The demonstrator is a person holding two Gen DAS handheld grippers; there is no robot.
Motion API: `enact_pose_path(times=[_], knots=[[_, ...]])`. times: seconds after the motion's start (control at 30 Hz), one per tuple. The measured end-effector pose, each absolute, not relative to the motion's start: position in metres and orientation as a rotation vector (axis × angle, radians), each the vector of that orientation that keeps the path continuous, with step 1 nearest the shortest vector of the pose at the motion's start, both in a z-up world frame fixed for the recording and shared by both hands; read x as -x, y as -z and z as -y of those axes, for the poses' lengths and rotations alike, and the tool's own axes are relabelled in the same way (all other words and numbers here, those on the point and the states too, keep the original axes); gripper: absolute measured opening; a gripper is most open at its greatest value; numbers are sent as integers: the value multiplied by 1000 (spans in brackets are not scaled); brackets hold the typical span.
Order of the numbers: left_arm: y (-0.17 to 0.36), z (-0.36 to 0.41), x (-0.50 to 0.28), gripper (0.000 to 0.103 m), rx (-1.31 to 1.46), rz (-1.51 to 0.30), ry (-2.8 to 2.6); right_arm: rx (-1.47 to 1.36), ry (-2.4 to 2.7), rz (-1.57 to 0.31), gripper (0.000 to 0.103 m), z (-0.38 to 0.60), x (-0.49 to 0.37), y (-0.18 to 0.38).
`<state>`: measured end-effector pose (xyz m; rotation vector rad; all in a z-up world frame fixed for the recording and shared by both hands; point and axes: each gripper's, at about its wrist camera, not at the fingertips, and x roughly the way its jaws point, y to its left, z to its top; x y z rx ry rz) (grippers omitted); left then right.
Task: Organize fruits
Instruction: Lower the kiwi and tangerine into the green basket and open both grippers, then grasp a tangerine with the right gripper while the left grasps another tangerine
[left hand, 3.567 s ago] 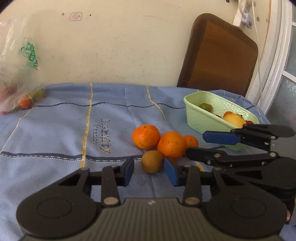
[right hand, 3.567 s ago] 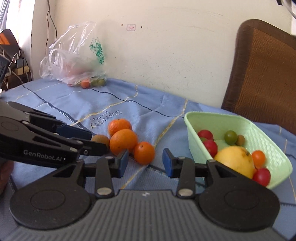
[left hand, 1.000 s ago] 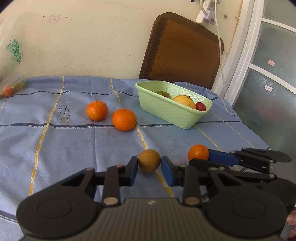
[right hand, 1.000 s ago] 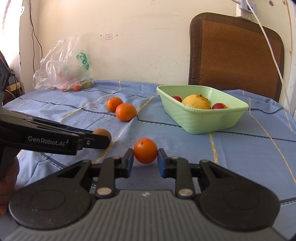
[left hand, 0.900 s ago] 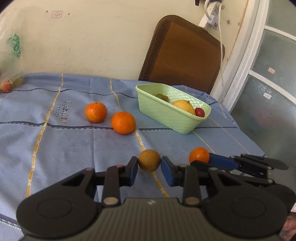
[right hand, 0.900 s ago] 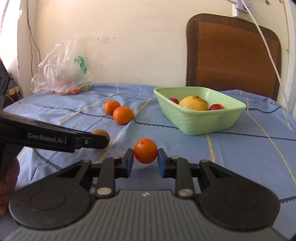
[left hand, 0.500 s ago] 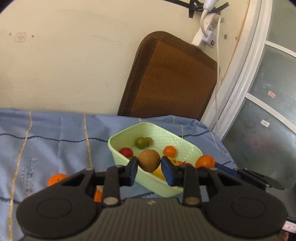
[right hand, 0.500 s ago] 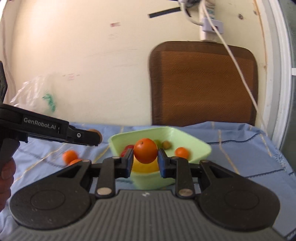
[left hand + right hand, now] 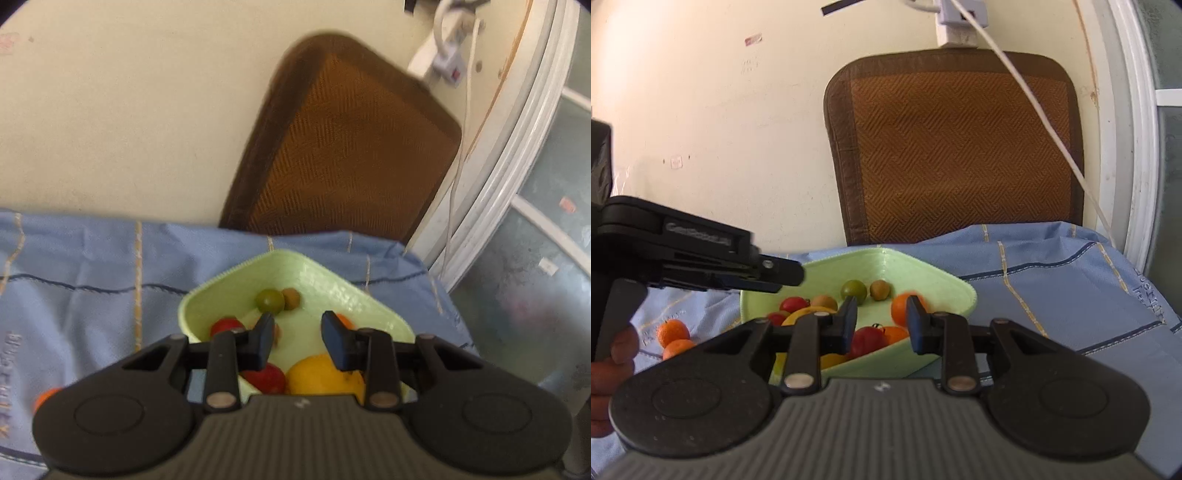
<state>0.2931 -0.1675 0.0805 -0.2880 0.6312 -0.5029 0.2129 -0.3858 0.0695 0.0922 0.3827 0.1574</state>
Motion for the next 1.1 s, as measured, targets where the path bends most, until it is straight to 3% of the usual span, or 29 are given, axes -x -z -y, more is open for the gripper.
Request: enact_pose_path(times=[0.27, 0.37, 0.5, 0.57, 0.67, 0.73, 0.77, 0.87, 0.93, 1.0, 1.1], knots=[[-100, 73, -250, 34, 285, -534, 347, -168, -276, -329, 34, 376, -191, -86], [-87, 47, -246, 36, 303, -576, 305, -114, -422, -355, 56, 343, -181, -91], [-70, 29, -242, 36, 360, -596, 292, 49, -528, -452, 60, 282, -188, -82], [-65, 26, -242, 37, 377, -600, 301, 109, -561, -509, 60, 258, -200, -71], [-62, 31, -241, 48, 348, -598, 311, 163, -557, -595, 59, 235, -221, -55], [-59, 38, -242, 53, 311, -604, 309, 180, -544, -642, 54, 229, -226, -48], [-57, 42, -244, 55, 294, -609, 308, 170, -543, -655, 43, 231, -227, -47], [-48, 56, -249, 57, 232, -636, 297, 116, -530, -637, 42, 248, -216, -55], [-40, 67, -252, 56, 177, -655, 294, 104, -498, -608, 43, 261, -205, -60], [-35, 77, -251, 37, 120, -656, 284, 91, -462, -594, 42, 275, -194, -61], [-38, 76, -242, 37, 151, -648, 300, 68, -416, -580, 42, 297, -175, -63]])
